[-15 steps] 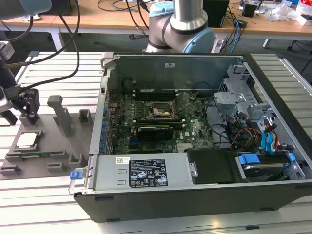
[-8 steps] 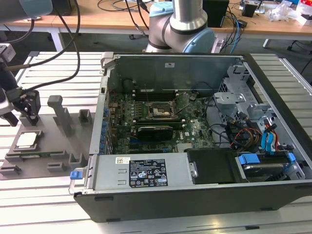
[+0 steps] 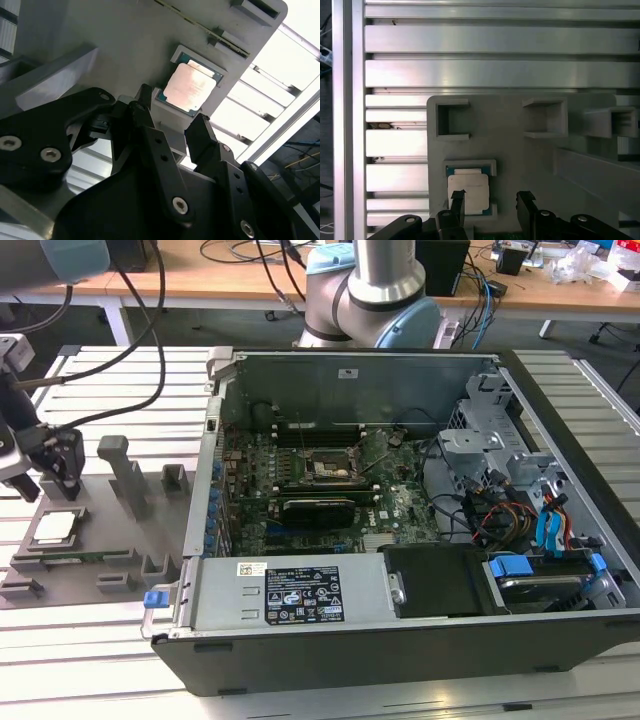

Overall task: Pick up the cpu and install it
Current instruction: 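Pick up the cpu and move it towards the insertion slot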

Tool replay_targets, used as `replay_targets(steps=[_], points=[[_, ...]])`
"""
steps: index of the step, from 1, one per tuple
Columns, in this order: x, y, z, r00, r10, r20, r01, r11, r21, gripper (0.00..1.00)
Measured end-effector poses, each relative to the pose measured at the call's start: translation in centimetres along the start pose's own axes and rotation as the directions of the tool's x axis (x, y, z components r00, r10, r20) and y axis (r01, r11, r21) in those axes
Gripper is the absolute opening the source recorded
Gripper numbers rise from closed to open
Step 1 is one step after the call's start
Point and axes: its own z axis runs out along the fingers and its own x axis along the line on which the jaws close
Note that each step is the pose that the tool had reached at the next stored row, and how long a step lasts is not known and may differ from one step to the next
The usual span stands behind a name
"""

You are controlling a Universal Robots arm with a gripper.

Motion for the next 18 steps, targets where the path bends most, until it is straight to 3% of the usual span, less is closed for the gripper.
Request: replay_targets(steps=[18], points=[[0.03, 0.01, 1.32, 1.0, 0.0, 0.0001, 0.0, 1.0, -0.0001, 0.55]])
